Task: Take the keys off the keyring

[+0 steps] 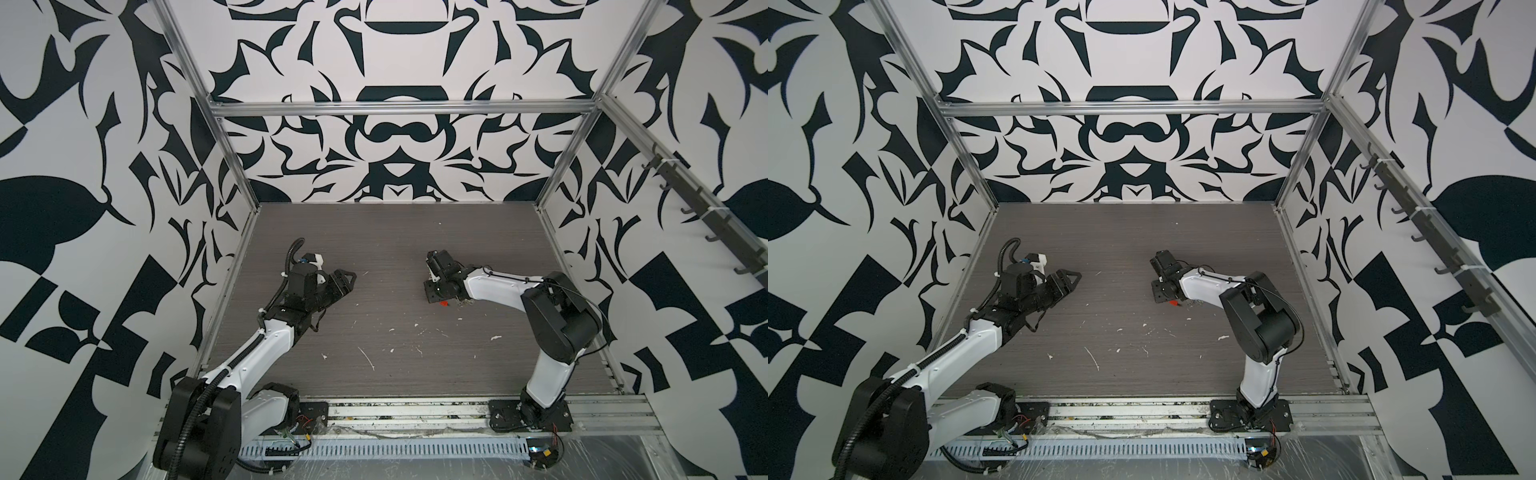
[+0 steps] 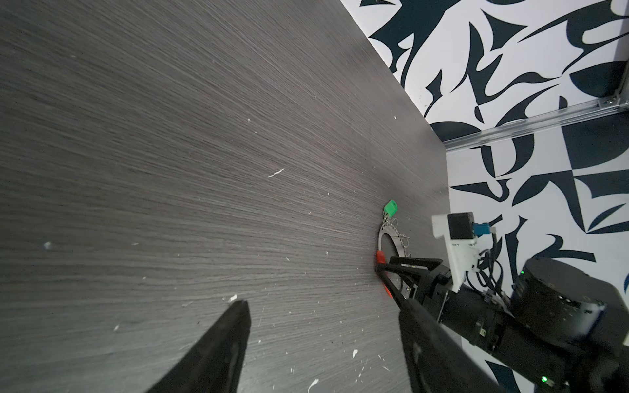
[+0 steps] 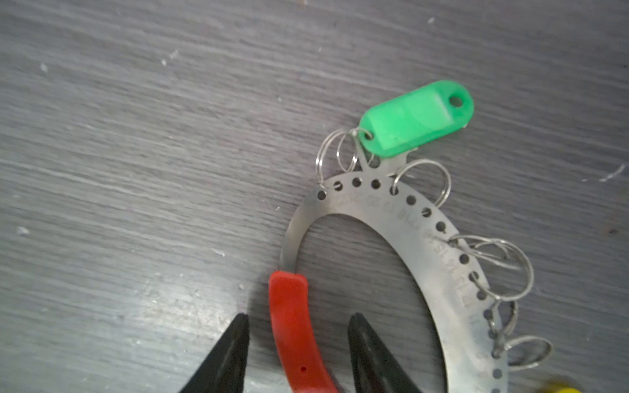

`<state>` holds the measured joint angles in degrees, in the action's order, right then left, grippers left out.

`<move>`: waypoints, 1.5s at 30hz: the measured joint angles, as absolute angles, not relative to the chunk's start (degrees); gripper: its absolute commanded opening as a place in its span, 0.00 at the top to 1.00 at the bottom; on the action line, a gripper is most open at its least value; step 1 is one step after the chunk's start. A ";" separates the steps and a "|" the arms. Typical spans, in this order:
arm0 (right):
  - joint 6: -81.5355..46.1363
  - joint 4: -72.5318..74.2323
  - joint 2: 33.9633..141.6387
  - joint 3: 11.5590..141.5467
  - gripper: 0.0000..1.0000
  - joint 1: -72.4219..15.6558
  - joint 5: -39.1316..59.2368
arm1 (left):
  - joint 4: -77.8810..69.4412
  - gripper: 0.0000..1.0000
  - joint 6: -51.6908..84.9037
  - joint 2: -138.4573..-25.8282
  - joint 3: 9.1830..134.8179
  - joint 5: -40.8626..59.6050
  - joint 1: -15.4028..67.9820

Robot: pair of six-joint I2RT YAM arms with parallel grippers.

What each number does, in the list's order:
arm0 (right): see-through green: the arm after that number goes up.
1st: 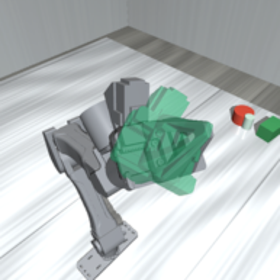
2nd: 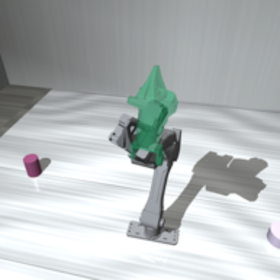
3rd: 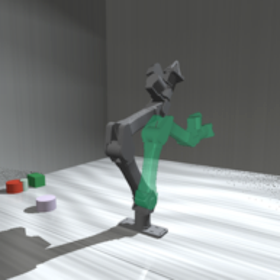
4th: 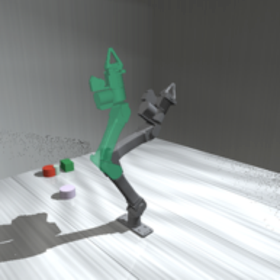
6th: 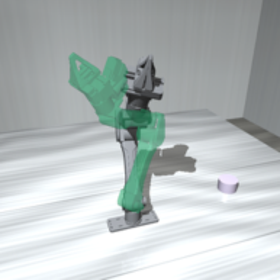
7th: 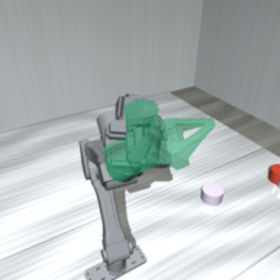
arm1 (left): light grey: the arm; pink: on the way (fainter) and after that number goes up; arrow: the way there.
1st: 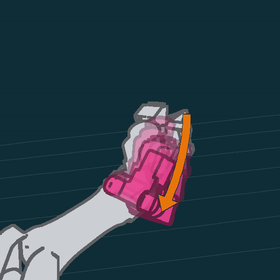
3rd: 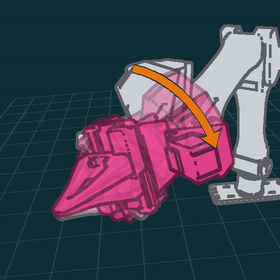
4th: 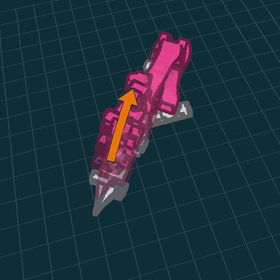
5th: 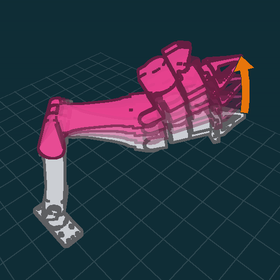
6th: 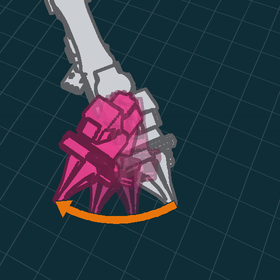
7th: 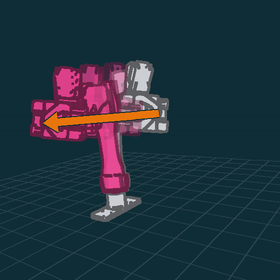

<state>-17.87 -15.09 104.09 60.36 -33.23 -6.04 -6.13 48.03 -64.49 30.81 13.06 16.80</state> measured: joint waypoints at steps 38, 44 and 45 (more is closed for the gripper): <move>-16.43 -7.66 97.82 54.87 0.85 -33.47 6.74 | -11.64 0.23 48.97 -66.46 30.81 21.61 20.34; -17.43 -3.90 93.32 54.15 0.85 -33.47 11.40 | -19.20 0.26 51.16 -71.05 30.81 25.50 21.74; -17.91 -3.18 92.71 53.84 0.85 -33.47 12.01 | -20.86 0.26 51.70 -72.23 30.81 26.28 21.98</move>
<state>-17.91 -3.18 92.71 53.84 -33.47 12.01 -20.86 51.70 -72.23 30.81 26.28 21.98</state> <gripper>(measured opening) 0.179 0.747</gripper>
